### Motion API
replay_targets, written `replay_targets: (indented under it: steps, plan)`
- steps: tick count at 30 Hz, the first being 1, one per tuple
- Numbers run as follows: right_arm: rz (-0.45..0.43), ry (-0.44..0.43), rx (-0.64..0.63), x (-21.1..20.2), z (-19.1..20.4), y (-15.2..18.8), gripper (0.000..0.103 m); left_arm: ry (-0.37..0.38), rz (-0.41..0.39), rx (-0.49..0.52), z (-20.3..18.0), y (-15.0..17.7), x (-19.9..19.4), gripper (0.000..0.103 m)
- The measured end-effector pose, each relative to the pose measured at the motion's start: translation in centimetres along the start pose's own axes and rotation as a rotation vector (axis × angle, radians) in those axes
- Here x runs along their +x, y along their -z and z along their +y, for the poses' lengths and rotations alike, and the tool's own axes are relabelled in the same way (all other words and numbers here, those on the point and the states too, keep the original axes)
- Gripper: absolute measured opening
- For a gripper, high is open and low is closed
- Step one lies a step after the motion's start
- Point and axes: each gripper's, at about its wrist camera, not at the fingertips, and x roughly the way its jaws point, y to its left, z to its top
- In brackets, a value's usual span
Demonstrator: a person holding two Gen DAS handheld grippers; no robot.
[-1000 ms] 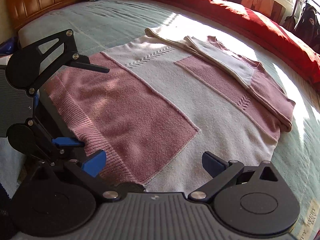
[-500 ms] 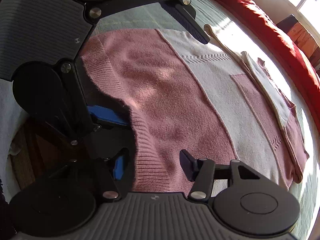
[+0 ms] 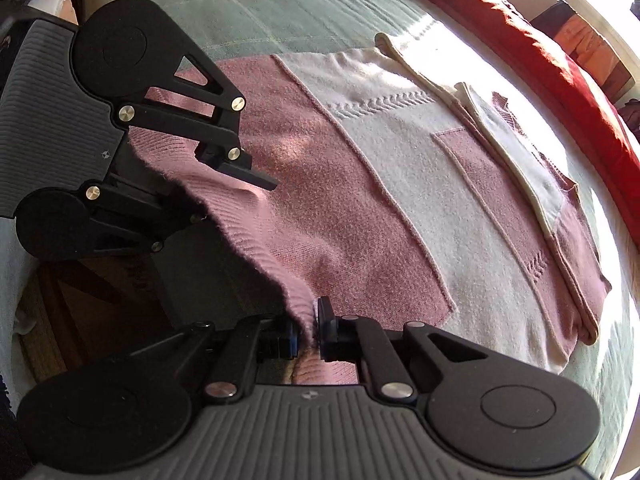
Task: Fold clothes
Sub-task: 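Grasp the ribbed hem with both grippers and lift it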
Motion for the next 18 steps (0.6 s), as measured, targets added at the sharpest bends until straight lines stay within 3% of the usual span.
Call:
replay_targets:
  steps: [2, 3, 4, 8, 12, 15, 17, 18]
  plan:
    - [-0.014, 0.046, -0.033, -0.1, 0.6, -0.2, 0.035, 0.001, -0.005, -0.017, 0.5, 0.1, -0.2, 0.006]
    - [-0.015, 0.061, -0.054, 0.1, 1.0, -0.4, 0.051, 0.001, -0.009, -0.027, 0.8, 0.1, -0.3, 0.006]
    - [-0.008, 0.078, -0.08, 0.4, 1.3, -0.5, 0.055, 0.003, -0.013, -0.039, 1.1, 0.0, -0.3, 0.006]
    - [0.099, 0.185, -0.161, 2.6, 1.8, -0.4, 0.055, 0.008, -0.026, -0.073, 2.0, 0.0, -0.6, 0.006]
    - [0.161, 0.267, -0.146, 2.9, -0.1, 0.9, 0.055, 0.005, -0.035, -0.094, 2.4, 0.3, -0.9, 0.006]
    - [0.183, 0.268, -0.103, 2.6, -1.6, 1.9, 0.055, 0.011, -0.036, -0.109, 2.5, 0.5, -0.9, 0.011]
    - [0.163, 0.23, -0.066, 2.1, -2.2, 2.4, 0.049, 0.008, -0.031, -0.105, 2.5, 0.6, -0.7, 0.016]
    - [0.15, 0.212, -0.051, 1.9, -2.3, 2.5, 0.04, 0.01, -0.024, -0.104, 2.6, 0.6, -0.5, 0.017]
